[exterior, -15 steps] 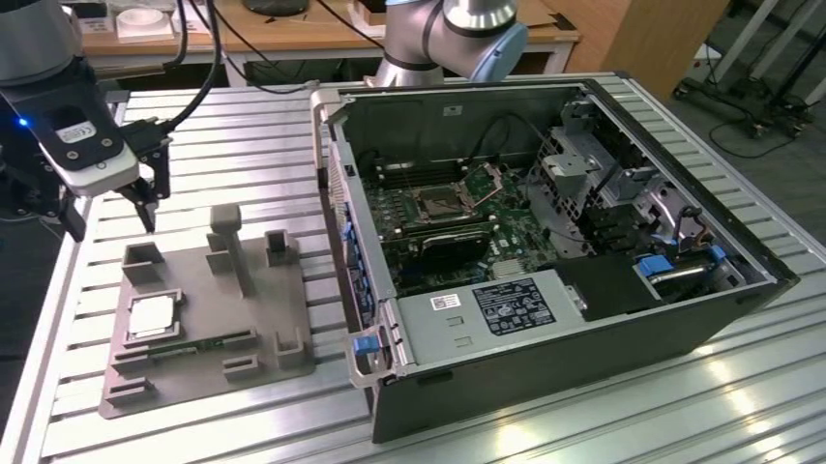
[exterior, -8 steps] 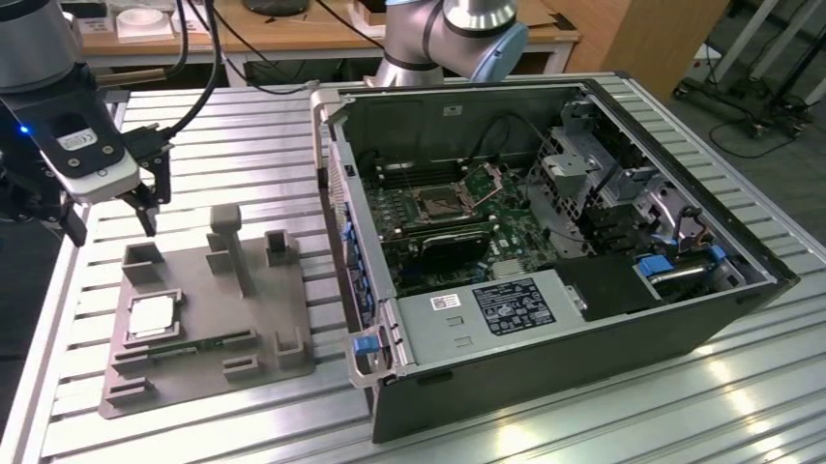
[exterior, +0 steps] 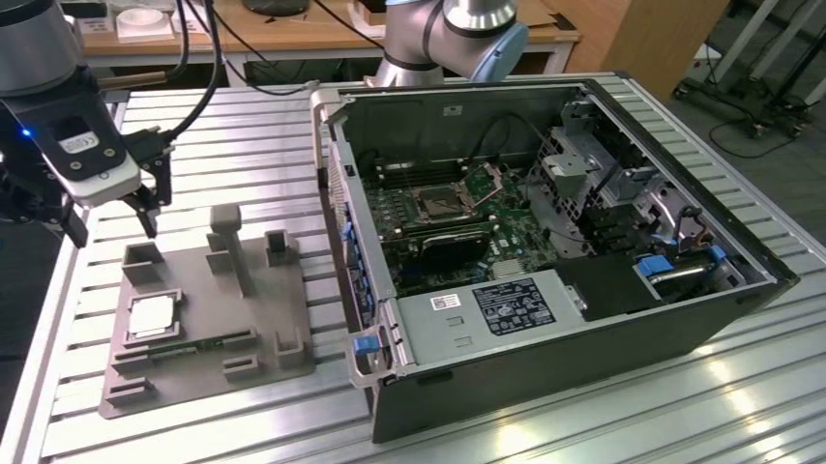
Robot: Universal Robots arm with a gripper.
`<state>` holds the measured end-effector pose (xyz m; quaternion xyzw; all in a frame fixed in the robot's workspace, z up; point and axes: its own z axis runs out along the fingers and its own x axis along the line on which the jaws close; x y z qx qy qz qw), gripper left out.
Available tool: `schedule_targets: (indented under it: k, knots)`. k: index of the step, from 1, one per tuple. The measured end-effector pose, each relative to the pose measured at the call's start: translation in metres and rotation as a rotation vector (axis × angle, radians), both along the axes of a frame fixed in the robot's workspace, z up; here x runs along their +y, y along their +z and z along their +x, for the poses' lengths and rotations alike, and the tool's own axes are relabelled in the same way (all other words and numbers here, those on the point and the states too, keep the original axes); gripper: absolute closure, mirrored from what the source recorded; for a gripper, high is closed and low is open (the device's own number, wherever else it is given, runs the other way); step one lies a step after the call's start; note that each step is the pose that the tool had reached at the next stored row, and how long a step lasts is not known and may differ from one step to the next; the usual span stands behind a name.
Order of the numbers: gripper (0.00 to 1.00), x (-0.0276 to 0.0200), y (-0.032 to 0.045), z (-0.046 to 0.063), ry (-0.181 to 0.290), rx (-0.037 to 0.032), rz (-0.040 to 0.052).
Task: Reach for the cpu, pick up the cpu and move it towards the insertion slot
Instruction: 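Reach for the cpu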
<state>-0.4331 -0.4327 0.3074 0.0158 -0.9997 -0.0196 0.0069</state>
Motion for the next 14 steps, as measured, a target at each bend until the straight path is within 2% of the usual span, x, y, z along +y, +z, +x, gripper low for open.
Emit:
schedule_targets:
  k: [14]
  knots:
    - [0.35,-0.0004,-0.0064,0.0,0.0,0.0,0.0]
